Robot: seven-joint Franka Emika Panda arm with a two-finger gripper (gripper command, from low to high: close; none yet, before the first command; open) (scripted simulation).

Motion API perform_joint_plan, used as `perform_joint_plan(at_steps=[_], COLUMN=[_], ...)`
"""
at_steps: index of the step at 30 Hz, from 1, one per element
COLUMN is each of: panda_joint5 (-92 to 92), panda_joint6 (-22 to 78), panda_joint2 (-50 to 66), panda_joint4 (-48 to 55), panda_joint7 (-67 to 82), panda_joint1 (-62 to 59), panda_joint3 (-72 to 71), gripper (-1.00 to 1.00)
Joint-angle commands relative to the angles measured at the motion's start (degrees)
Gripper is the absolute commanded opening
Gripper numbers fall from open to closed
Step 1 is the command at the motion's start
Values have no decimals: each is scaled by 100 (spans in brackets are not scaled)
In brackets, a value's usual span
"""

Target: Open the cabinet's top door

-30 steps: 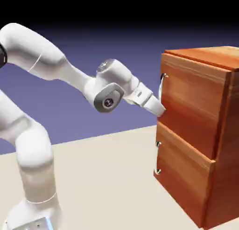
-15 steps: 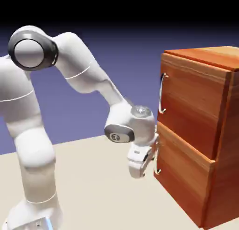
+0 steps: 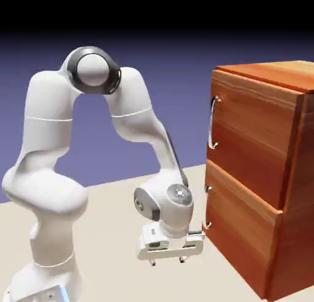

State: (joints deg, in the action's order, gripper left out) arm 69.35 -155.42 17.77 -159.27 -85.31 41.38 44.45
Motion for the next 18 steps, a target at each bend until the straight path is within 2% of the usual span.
perform_joint_plan(at_steps=[1,18], panda_joint5=[211,3792], panda_joint6=[20,363], panda_joint2=[141,2527], panda_joint4=[-1,-11], panda_joint7=[-101,-1821], panda_joint1=[208,3739], panda_joint3=[182,3274], gripper=[0,0])
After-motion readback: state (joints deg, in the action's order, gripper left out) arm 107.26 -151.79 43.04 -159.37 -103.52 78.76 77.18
